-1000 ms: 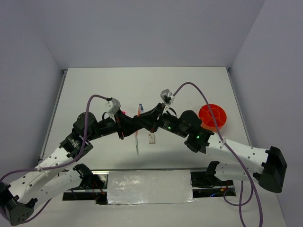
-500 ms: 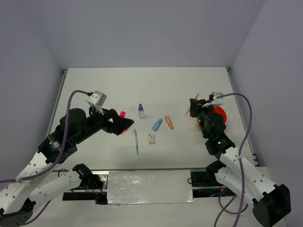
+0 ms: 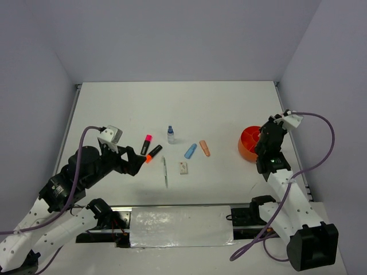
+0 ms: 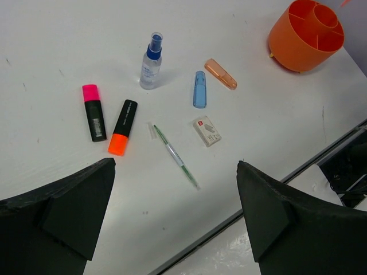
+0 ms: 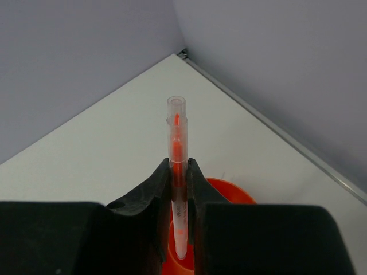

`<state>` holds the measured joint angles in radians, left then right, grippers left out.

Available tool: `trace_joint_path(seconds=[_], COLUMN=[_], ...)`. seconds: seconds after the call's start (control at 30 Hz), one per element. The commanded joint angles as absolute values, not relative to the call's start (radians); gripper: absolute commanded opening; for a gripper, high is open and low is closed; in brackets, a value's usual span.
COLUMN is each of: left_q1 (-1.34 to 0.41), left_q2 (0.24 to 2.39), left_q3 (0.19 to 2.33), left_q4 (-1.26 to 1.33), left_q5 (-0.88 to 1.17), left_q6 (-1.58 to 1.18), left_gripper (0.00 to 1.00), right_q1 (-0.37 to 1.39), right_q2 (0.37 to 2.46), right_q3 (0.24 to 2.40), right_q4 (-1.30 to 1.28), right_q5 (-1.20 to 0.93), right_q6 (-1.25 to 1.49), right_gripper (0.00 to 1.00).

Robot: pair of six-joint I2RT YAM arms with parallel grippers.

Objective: Sort the stationery into containers
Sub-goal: Place the pen in the storage box.

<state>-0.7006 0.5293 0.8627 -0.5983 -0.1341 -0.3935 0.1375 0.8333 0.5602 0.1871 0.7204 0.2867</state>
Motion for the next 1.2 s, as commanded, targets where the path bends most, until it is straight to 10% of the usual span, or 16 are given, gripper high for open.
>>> trace_joint_path(seconds=[0.0, 0.47, 0.77, 0.83, 1.17], left_q1=[-0.699, -0.699, -0.699, -0.699, -0.699], left_q2=[0.538, 0.532, 0.577, 0.584, 0.696], left_q3=[0.865, 0.864, 0.876, 0.879, 0.859], left_q4=[-0.563, -0.56, -0.577, -0.58, -0.572], left_q5=[-0.117, -0.1, -0.146, -0.152, -0.183], left_q6=[-0.365, -0.357, -0.38, -0.383, -0.546], left_gripper=[0.99, 0.99, 0.99, 0.99, 0.99], right_q1=[0.107, 0.084, 0.084, 0.084, 0.143], right_q2=[0.834, 0.96, 0.85, 0.835, 0.717], right_q3=[0.569, 0.537, 0.46, 0.46, 0.607], right_q4=[0.19, 0.255, 0.25, 0.235, 0.074], right_q5=[0.81, 0.713, 0.615, 0.603, 0.37], right_q6=[0.318, 0.327, 0.364, 0.365, 0.367], right_gripper=[0.0, 0.06, 0.44, 0.66, 0.79])
